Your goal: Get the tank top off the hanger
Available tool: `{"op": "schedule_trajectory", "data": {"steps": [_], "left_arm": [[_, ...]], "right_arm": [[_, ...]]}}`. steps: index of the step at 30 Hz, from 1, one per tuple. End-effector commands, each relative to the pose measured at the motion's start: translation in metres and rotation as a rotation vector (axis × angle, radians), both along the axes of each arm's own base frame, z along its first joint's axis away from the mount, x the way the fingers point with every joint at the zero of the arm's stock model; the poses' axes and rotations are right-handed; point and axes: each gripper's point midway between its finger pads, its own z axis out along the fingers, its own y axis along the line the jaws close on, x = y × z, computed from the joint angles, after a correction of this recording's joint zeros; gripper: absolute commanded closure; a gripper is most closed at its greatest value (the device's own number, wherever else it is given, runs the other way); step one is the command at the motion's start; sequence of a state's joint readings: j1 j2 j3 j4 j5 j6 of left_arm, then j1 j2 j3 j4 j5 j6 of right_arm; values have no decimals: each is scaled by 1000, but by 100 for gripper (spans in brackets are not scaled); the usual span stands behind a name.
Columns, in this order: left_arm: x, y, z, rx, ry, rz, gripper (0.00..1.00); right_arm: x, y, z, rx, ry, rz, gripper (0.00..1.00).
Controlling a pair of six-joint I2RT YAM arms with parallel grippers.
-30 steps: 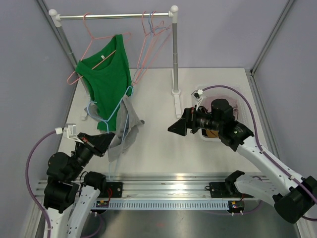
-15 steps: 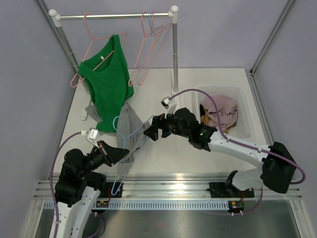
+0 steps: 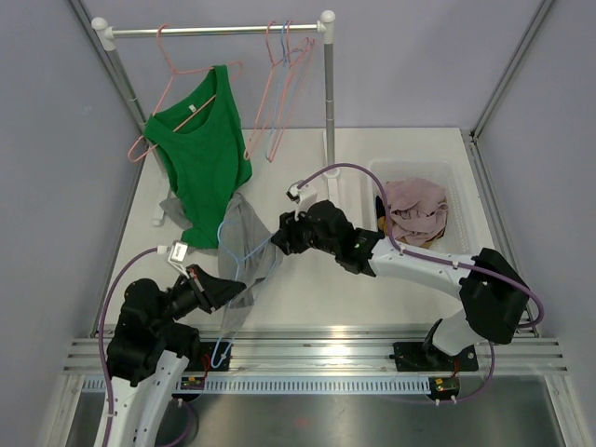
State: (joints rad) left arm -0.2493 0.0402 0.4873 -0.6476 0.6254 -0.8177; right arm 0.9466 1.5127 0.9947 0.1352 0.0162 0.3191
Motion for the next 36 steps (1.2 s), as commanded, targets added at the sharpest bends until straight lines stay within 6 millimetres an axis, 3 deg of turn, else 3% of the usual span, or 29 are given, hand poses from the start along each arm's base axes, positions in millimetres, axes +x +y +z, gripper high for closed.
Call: {"op": "schedule_trajectory", "data": {"steps": [1, 3, 8, 14, 15, 16, 20, 23, 26, 27, 29, 30, 32, 36], "left_arm": [[-9, -5, 23, -36, -72, -56, 100], [-8, -4, 25, -29, -78, -47, 100], [-9, -3, 29, -31, -85, -42, 100], [-17, -4, 43, -46, -113, -66, 100], [-16, -3, 43, -41, -116, -57, 100], [-18, -2, 43, -33, -110, -53, 100], [-17, 3, 34, 53, -121, -49, 100], [-30, -2, 31, 106, -131, -156, 100], [-42, -3, 41, 154, -193, -233, 100], [-50, -3, 55, 154, -238, -259, 100], [-52, -4, 64, 168, -269, -286, 100], [-57, -5, 73, 161, -296, -309, 100], [-60, -5, 99, 150, -386, -303, 100], [-70, -8, 143, 79, -522, -309, 100]], "right_arm": [[7, 13, 20, 43, -62, 3, 50], [5, 12, 15, 41, -47, 9, 45], [0, 9, 12, 72, -46, 12, 46], [11, 11, 10, 30, -74, -5, 76], [14, 11, 10, 17, -75, -18, 96], [15, 11, 11, 16, -76, -23, 100], [21, -1, 18, -7, -112, -77, 100], [46, -40, 26, -93, -164, -263, 100], [58, -77, 55, -108, -197, -383, 100], [61, -98, 71, -118, -207, -438, 100], [62, -115, 95, -113, -246, -475, 100], [60, -129, 119, -94, -271, -506, 100], [58, -140, 153, -66, -312, -517, 100], [54, -162, 199, -67, -367, -540, 100]]}}
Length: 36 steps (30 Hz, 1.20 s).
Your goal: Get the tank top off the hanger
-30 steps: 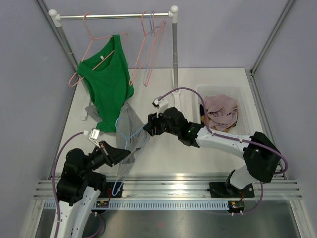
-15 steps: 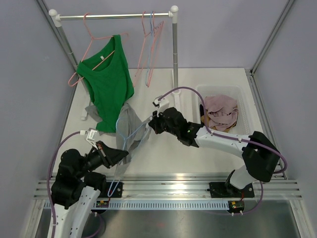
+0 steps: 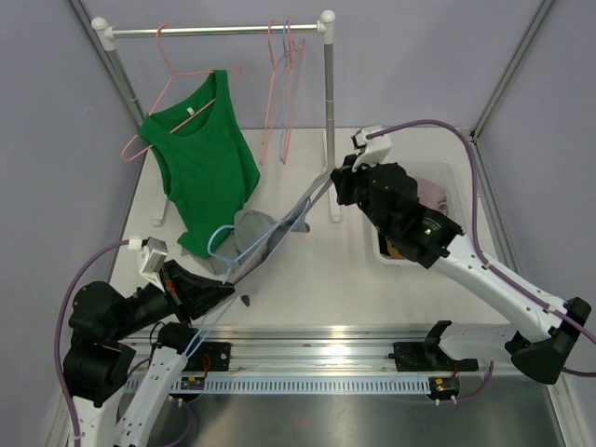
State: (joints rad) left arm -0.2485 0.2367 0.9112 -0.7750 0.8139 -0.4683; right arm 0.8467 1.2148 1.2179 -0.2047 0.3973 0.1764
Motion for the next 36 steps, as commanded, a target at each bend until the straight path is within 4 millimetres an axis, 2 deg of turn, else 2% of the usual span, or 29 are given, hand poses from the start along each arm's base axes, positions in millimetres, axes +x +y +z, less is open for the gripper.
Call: {"op": "schedule_trajectory", "data": {"steps": [1, 2, 5, 7, 10, 13, 16, 17, 18, 19, 21, 22, 23, 25, 26, 28, 29, 30, 32, 34, 35, 36], "left_arm": [[-23, -8, 56, -105, -166, -115, 100], [-23, -9, 64, -125, -174, -123, 100], [-17, -9, 90, -201, -221, -96, 100], [-15, -7, 106, -240, -268, -75, 100], [-8, -9, 117, -270, -300, -80, 100], [4, -13, 118, -268, -293, -81, 100], [4, -9, 136, -382, -391, -67, 100], [6, -6, 143, -420, -428, -47, 100], [0, -2, 157, -460, -517, -43, 100], [2, 1, 161, -477, -557, -21, 100], [1, 12, 183, -534, -678, 44, 100], [7, 15, 188, -534, -726, 81, 100], [10, 21, 198, -557, -763, 126, 100], [15, 30, 214, -568, -851, 196, 100], [24, 36, 223, -591, -866, 250, 100], [29, 48, 239, -628, -933, 326, 100], [42, 47, 240, -635, -931, 341, 100], [33, 52, 251, -688, -1005, 340, 100], [40, 58, 258, -770, -1001, 351, 100], [62, 56, 266, -765, -952, 381, 100], [80, 55, 262, -737, -889, 416, 100], [88, 55, 262, -725, -859, 439, 100]], "right_arm": [[7, -42, 50, -38, -83, -126, 100], [6, -45, 64, -37, -93, -128, 100], [10, -53, 71, -58, -67, -165, 100], [8, -53, 70, -45, -47, -164, 100], [5, -59, 63, -12, -21, -185, 100], [10, -69, 57, 9, 0, -211, 100], [5, -55, 48, 36, 30, -128, 100], [-3, -46, 47, 67, 32, -63, 100], [-9, -41, 48, 103, 36, -27, 100], [-15, -38, 50, 134, 36, 3, 100], [-37, -29, 58, 217, 37, 113, 100], [-47, -25, 61, 234, 36, 162, 100], [-64, -23, 72, 258, 25, 240, 100], [-76, -29, 81, 281, 18, 260, 100], [-87, -39, 87, 287, 9, 259, 100], [-98, -52, 91, 268, 3, 249, 100], [-105, -62, 98, 274, -18, 238, 100], [-109, -66, 100, 259, -30, 244, 100], [-121, -72, 105, 244, -39, 270, 100], [-128, -72, 111, 246, -42, 301, 100], [-132, -74, 108, 233, -32, 306, 100], [-132, -74, 108, 227, -26, 308, 100]]}}
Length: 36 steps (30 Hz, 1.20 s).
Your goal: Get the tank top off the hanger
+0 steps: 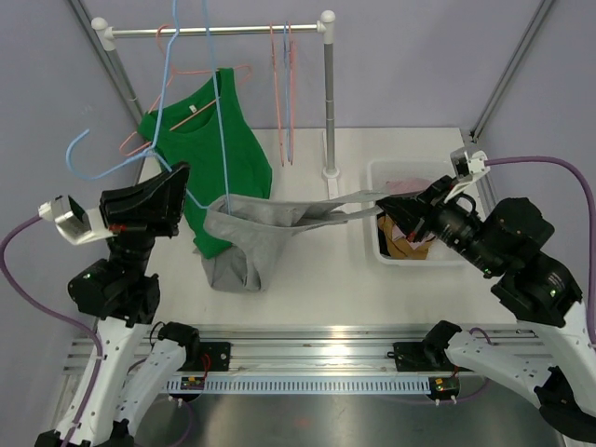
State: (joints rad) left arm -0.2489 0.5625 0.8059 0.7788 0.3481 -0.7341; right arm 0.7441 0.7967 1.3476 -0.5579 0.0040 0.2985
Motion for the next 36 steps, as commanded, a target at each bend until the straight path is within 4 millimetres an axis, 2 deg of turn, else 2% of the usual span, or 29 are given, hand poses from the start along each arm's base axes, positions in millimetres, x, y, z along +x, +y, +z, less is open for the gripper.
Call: {"op": "schedule_trajectory", "data": {"steps": [1, 5, 6, 7, 8, 9, 10, 11, 13, 14, 16, 18, 19, 20, 21, 22, 23, 24, 25, 26, 27, 28, 29, 31, 32, 33, 34, 36], "left_arm": [[12, 23, 27, -117, 2, 108, 100], [36, 46, -4, -200, 130, 222, 100], [38, 49, -9, -219, 146, 224, 100], [46, 55, -27, -250, 173, 248, 100], [36, 59, -22, -294, 114, 236, 100], [35, 61, -27, -331, 108, 206, 100], [43, 56, -37, -328, 115, 188, 100], [37, 53, -31, -326, 80, 163, 100], [41, 39, -27, -264, 77, 117, 100], [41, 22, -21, -191, 53, 65, 100], [39, 9, -16, -138, 36, 10, 100], [38, -5, -16, -61, 15, -26, 100], [39, -5, -17, -55, 21, -14, 100], [51, -5, -26, -44, 91, 7, 100], [49, 0, -26, -37, 93, 56, 100], [57, 10, -29, -63, 141, 115, 100], [73, 12, -48, -35, 260, 159, 100], [71, 19, -45, -18, 273, 213, 100], [77, 24, -52, -7, 332, 256, 100], [91, 23, -80, 51, 468, 283, 100], [91, 25, -82, 86, 493, 309, 100], [94, 25, -94, 116, 540, 322, 100], [99, 25, -116, 160, 624, 332, 100], [105, 27, -145, 209, 717, 361, 100], [107, 28, -153, 227, 744, 374, 100], [109, 30, -159, 243, 766, 387, 100], [113, 30, -169, 272, 816, 395, 100], [116, 29, -176, 309, 854, 400, 100]], "right_arm": [[-9, -4, 5, -36, -6, 31, 100], [-14, -7, 5, -46, -20, 41, 100], [-16, -2, 4, -44, -17, 66, 100], [-15, 7, -3, -42, -11, 104, 100], [-25, 24, -10, -41, 6, 215, 100], [-28, 34, -18, -42, 19, 266, 100], [-26, 45, -31, -44, 37, 305, 100], [-24, 52, -40, -45, 62, 327, 100], [-12, 56, -59, -53, 95, 293, 100], [-7, 56, -64, -54, 104, 270, 100], [-4, 57, -71, -65, 126, 261, 100], [16, 40, -77, -102, 145, 111, 100], [22, 29, -77, -119, 148, 39, 100], [22, 24, -74, -125, 134, 21, 100], [20, 21, -70, -127, 126, 17, 100], [15, 17, -63, -121, 117, 23, 100], [11, 17, -59, -117, 112, 36, 100], [8, 17, -56, -111, 109, 49, 100], [0, 21, -50, -104, 109, 93, 100], [-2, 24, -50, -100, 117, 116, 100], [-4, 28, -53, -100, 131, 140, 100], [-4, 38, -60, -101, 154, 180, 100], [-3, 45, -67, -88, 188, 194, 100], [5, 68, -98, -96, 261, 233, 100], [9, 74, -110, -108, 281, 226, 100], [4, 89, -127, -128, 293, 248, 100], [14, 99, -146, -168, 317, 213, 100], [11, 122, -166, -198, 334, 236, 100]]}}
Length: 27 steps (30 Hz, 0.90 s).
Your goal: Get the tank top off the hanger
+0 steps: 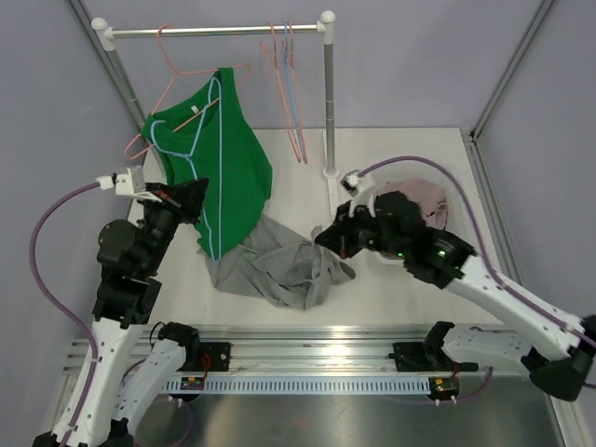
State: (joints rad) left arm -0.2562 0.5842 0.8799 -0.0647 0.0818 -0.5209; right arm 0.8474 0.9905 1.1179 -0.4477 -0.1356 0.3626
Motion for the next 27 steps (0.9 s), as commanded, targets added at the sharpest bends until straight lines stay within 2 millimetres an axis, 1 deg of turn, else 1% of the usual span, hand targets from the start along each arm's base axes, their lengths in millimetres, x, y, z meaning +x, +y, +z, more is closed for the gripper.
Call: {"op": "schedule_trajectory", "data": {"steps": [1, 3, 4, 5, 6, 7, 8, 10, 11, 12, 13, 14, 15, 17, 18, 19, 20, 21, 22, 23, 24, 25, 26, 27], "left_arm": [[10, 3, -42, 118, 198, 28, 100], [19, -4, -42, 145, 234, -2, 100], [22, -6, -47, 153, 261, -8, 100], [29, -9, -43, 157, 275, -18, 100], [31, -13, -42, 159, 285, -35, 100], [34, -15, -41, 162, 295, -42, 100], [42, -19, -36, 160, 307, -49, 100], [51, -25, -28, 166, 311, -60, 100], [54, -32, -27, 180, 319, -73, 100], [68, -33, -13, 190, 315, -28, 100], [70, -36, -14, 218, 339, -23, 100], [73, -45, -7, 248, 330, -26, 100], [89, -48, 3, 260, 337, 7, 100], [100, -53, 9, 285, 364, 18, 100], [107, -52, 12, 291, 375, 46, 100], [120, -57, 21, 299, 380, 52, 100], [126, -58, 25, 306, 383, 61, 100], [133, -58, 32, 308, 377, 76, 100], [146, -64, 35, 319, 389, 79, 100], [151, -65, 41, 325, 383, 84, 100], [159, -66, 40, 334, 394, 98, 100], [169, -70, 46, 339, 391, 100, 100], [176, -71, 45, 349, 397, 109, 100], [180, -68, 43, 363, 415, 130, 100]], "right_arm": [[12, 44, -58, -80, 73, -16, 100], [20, 57, -74, -106, 79, -48, 100], [25, 63, -94, -156, 93, -72, 97], [29, 65, -102, -177, 105, -89, 88], [36, 65, -115, -218, 116, -128, 40], [36, 64, -119, -219, 131, -156, 1], [36, 64, -119, -220, 129, -166, 1], [37, 54, -117, -203, 122, -202, 0], [36, 50, -114, -193, 119, -213, 1], [32, 42, -109, -176, 107, -220, 1], [30, 39, -105, -166, 100, -220, 1], [28, 35, -102, -161, 97, -221, 1], [24, 27, -98, -153, 91, -225, 0], [20, 20, -93, -142, 83, -228, 1], [15, 12, -88, -129, 78, -230, 1], [13, 9, -86, -121, 79, -230, 1], [11, 6, -84, -114, 75, -228, 1], [7, 0, -86, -121, 77, -229, 0], [4, -5, -78, -100, 66, -231, 0], [3, -9, -77, -95, 64, -234, 1], [-1, -16, -72, -85, 55, -237, 0], [-3, -19, -70, -80, 51, -237, 0], [-6, -22, -71, -78, 51, -236, 1], [-8, -28, -65, -58, 38, -239, 0]]}}
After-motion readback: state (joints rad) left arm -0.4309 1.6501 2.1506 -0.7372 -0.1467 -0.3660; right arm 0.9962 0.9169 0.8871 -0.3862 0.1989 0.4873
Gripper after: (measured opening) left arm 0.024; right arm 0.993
